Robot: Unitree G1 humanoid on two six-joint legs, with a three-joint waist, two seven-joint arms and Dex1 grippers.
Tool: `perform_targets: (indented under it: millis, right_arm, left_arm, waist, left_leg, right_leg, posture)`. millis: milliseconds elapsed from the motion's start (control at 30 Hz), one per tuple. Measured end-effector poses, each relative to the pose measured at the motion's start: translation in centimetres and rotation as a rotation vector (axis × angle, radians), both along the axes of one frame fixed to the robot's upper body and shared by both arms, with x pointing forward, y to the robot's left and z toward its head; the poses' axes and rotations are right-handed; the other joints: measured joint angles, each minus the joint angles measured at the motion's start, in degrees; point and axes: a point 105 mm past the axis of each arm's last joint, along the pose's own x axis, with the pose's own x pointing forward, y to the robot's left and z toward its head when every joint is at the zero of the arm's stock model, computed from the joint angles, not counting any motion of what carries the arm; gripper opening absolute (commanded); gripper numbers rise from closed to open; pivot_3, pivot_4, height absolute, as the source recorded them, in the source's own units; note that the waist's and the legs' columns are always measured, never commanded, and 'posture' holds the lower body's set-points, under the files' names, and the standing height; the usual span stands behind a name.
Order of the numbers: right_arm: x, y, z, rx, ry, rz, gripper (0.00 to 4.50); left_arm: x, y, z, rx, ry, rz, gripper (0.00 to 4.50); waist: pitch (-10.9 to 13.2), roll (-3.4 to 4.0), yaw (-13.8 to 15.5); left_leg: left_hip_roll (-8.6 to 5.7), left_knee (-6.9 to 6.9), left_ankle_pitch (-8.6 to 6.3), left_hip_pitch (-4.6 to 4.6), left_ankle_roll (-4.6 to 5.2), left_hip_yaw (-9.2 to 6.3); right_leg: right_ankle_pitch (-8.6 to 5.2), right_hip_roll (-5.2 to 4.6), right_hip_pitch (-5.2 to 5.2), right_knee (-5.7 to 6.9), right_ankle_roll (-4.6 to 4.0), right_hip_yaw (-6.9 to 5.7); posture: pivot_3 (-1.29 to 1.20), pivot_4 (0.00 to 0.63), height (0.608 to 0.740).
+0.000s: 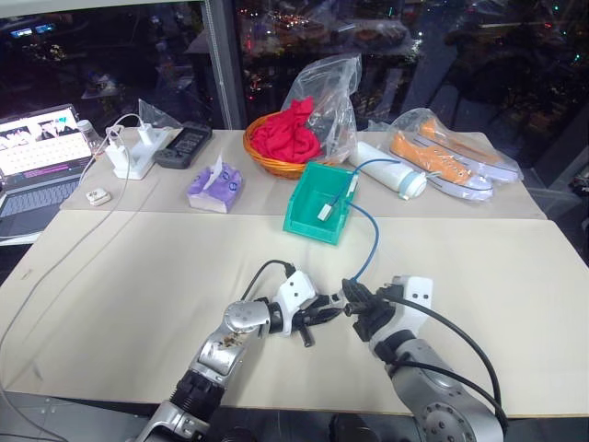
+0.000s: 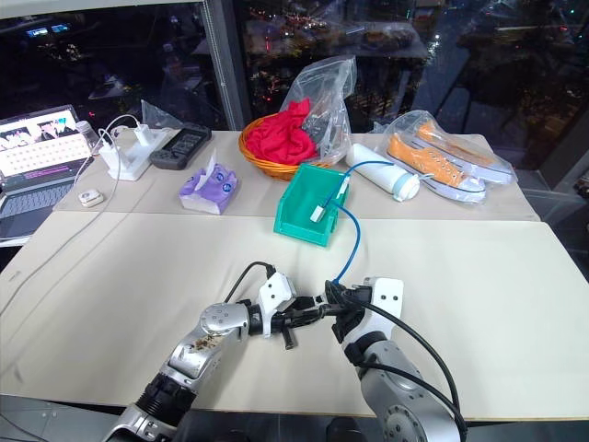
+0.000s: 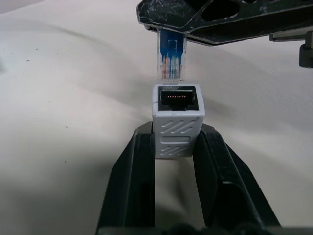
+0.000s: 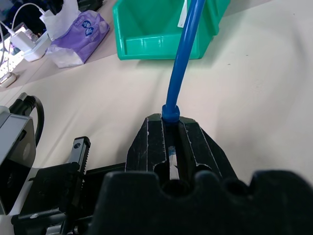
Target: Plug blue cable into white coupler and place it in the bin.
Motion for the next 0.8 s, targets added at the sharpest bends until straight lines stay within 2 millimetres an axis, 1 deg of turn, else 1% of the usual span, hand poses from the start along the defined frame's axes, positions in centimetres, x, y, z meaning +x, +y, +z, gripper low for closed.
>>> perform_targets:
  millis: [167, 333, 433, 533, 633, 733, 800]
  right_arm:
    - [-0.1, 0.2, 0.1, 0.01, -0.001, 0.012, 0.0]
    - [-0.3, 1.1, 0.4, 0.058, -0.011, 0.064, 0.0]
    - [-0.3, 0.8, 0.8, 0.102, -0.022, 0.057, 0.0]
    - [-0.2, 0.4, 0.9, 0.098, -0.024, 0.041, 0.0]
    - [-0.2, 0.2, 0.7, 0.06, -0.021, 0.037, 0.0]
    - [-0.3, 0.3, 0.1, -0.05, -0.024, 0.046, 0.0]
    - [-0.3, 0.4, 0.1, -0.063, -0.032, 0.044, 0.0]
  left_arm:
    - [0.1, 0.0, 0.0, -0.002, 0.0, 0.005, 0.63]
    - [0.1, 0.0, 0.0, -0.002, 0.001, 0.005, 0.63]
    - [0.1, 0.0, -0.1, -0.001, 0.003, 0.006, 0.63]
    - [0.1, 0.1, -0.1, -0.002, 0.003, 0.006, 0.63]
    - [0.1, 0.1, -0.1, -0.001, 0.003, 0.007, 0.63]
    - [0.1, 0.2, -0.1, 0.002, 0.003, 0.007, 0.63]
    - [0.1, 0.2, -0.1, 0.002, 0.002, 0.008, 0.63]
  waist:
    - [0.0, 0.0, 0.0]
    - [0.0, 0.0, -0.01]
    - [0.0, 0.0, 0.0]
    - [0.0, 0.0, 0.01]
    - [0.0, 0.0, 0.01]
    - [0.0, 0.0, 0.0]
    - [-0.01, 0.01, -0.05]
  left_leg:
    - [0.0, 0.02, 0.0, 0.0, 0.0, 0.0]
    - [0.0, 0.04, 0.0, 0.0, 0.0, 0.0]
    - [0.0, 0.06, 0.0, 0.0, 0.0, -0.01]
    - [-0.01, 0.05, 0.0, 0.0, 0.0, -0.01]
    - [-0.01, 0.08, 0.0, 0.0, 0.0, -0.01]
    - [-0.02, 0.11, 0.0, 0.0, 0.0, -0.01]
    - [-0.02, 0.11, 0.01, 0.01, 0.0, -0.01]
  right_leg:
    - [0.02, 0.0, 0.0, 0.02, 0.0, 0.0]
    - [0.02, 0.0, 0.01, 0.04, 0.0, 0.0]
    - [0.02, 0.0, 0.02, 0.03, 0.01, 0.0]
    - [0.02, 0.0, 0.01, 0.04, 0.01, 0.0]
    - [0.03, 0.0, 0.02, 0.06, 0.0, 0.0]
    - [0.03, 0.0, 0.02, 0.07, 0.01, 0.0]
    - [0.03, 0.0, 0.03, 0.08, 0.01, 0.01]
  posture:
    - [0.0, 0.15, 0.722]
    - [0.0, 0.15, 0.722]
    - [0.0, 0.15, 0.722]
    - [0.0, 0.15, 0.722]
    - [0.0, 0.15, 0.722]
    - [0.0, 0.15, 0.722]
    - [0.0, 0.15, 0.722]
